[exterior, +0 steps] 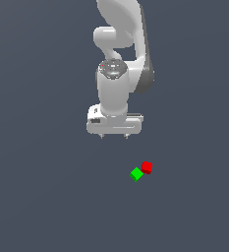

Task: Stack the red cube on top of the green cube.

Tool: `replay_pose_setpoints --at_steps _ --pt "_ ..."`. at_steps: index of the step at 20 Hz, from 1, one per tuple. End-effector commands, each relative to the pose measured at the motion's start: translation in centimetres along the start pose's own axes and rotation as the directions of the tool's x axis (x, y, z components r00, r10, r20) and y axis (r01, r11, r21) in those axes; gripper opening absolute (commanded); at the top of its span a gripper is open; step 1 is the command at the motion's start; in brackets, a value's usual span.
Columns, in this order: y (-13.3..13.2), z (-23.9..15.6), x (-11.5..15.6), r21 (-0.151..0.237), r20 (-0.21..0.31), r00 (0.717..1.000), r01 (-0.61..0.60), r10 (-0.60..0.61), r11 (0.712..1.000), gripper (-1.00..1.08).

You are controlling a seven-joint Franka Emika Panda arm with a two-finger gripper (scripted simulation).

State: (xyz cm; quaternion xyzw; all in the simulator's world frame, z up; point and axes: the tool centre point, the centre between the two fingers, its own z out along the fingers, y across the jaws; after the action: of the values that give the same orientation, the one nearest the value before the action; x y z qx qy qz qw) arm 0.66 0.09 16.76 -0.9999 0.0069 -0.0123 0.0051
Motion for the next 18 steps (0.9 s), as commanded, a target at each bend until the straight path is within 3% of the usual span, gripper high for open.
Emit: replay_pose_setpoints --at_steps 1,10,18 --pt "0.0 0.0 0.0 0.000 0.000 1.000 0.000 0.000 1.000 1.00" --pt "-1.5 1.0 0.5 -0.001 0.002 1.000 -0.026 0.026 1.000 1.00" --pt "-5.5 3.5 1.9 -0.005 0.007 0.995 -0.095 0.095 0.995 1.00"
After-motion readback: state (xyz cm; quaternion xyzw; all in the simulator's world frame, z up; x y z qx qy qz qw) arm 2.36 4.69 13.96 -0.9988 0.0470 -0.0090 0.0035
